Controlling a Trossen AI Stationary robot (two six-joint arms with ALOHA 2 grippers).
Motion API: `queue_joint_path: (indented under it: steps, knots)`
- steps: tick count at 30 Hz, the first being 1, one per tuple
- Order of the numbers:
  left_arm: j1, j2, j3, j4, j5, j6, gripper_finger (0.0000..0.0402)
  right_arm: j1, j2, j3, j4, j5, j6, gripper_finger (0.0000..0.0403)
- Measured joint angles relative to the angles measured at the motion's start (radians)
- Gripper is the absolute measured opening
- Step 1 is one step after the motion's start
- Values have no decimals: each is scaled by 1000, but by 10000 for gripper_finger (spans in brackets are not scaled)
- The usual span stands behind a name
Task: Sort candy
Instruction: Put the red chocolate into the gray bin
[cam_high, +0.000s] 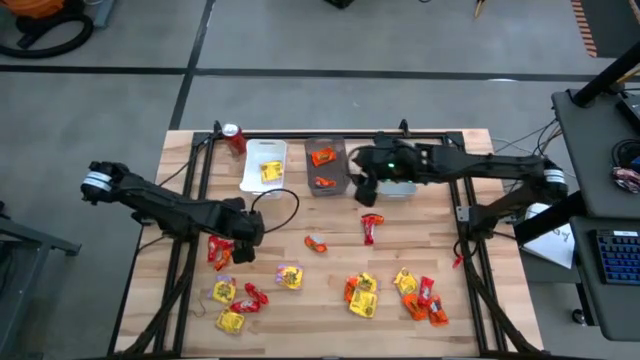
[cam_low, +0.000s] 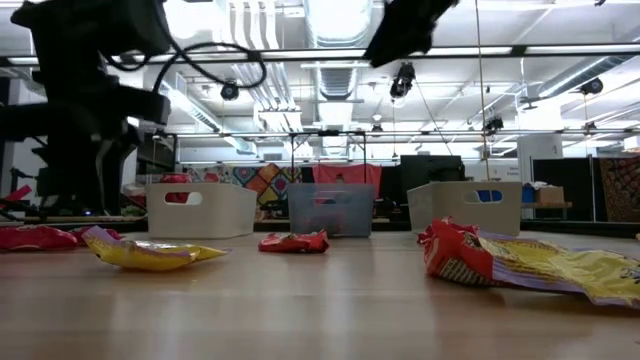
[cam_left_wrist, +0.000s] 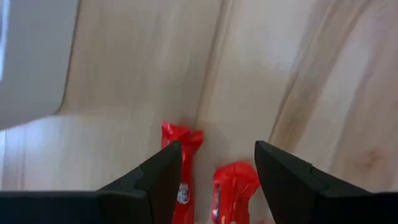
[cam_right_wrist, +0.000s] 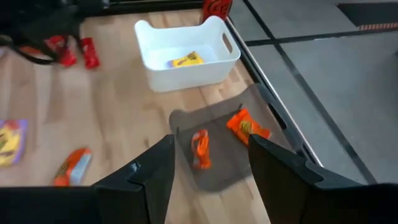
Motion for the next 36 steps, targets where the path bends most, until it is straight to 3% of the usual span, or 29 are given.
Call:
queue_joint_path:
  steps: [7, 12, 21, 27, 36]
  knots:
    - [0, 85, 0, -3, -35, -1, 186, 73, -95, -20, -53, 0, 65, 194]
    - [1, 155, 0, -9, -113, -18, 186, 113, -92, -21, -48, 0, 74, 194]
    - [2, 253, 5, -6, -125, -53, 167, 146, -66, -22, -46, 1, 91, 194]
    - [2, 255, 3, 7, -118, -56, 125, 158, -62, -22, -47, 0, 94, 194]
    - [4, 242, 1, 17, -114, -53, 15, 176, -62, -22, -47, 0, 99, 194]
